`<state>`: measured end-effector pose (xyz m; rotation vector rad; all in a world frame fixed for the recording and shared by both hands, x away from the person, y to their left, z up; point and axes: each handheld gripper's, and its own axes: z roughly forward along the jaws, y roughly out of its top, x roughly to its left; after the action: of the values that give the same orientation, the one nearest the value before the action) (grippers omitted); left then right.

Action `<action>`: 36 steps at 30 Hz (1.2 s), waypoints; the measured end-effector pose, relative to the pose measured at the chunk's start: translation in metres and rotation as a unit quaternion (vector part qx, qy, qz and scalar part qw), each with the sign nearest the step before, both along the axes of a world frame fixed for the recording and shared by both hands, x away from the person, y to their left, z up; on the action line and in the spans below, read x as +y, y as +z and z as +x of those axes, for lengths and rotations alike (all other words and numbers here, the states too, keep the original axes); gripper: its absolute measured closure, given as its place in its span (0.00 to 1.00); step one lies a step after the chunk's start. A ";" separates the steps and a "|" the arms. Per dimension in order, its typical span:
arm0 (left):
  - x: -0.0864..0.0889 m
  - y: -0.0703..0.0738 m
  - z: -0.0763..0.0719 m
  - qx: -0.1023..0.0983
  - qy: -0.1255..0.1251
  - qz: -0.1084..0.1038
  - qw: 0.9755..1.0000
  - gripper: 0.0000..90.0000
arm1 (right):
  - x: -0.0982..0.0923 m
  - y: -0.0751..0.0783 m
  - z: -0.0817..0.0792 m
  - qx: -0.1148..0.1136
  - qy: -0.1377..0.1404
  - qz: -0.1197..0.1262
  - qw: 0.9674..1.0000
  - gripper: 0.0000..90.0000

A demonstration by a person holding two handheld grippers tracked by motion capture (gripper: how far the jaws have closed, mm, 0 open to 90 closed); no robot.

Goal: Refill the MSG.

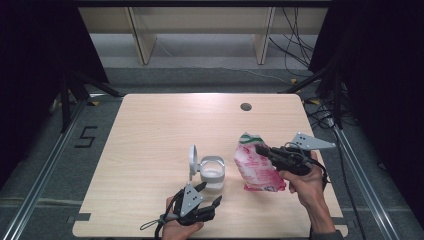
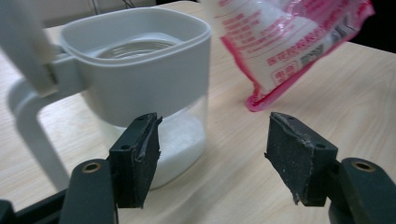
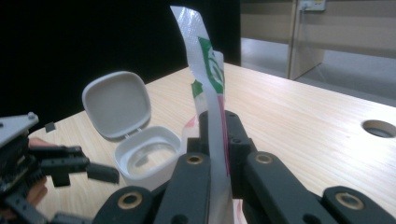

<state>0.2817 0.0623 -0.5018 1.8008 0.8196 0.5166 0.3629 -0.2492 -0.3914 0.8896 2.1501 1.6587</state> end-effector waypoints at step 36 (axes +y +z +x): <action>0.010 0.000 0.004 0.005 0.016 -0.021 1.000 0.38 | -0.060 -0.027 -0.006 -0.003 -0.077 -0.059 0.995 1.00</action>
<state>0.2859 0.0721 -0.5019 1.7570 0.8608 0.5072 0.3570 -0.3093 -0.4182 0.9875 2.0940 1.4430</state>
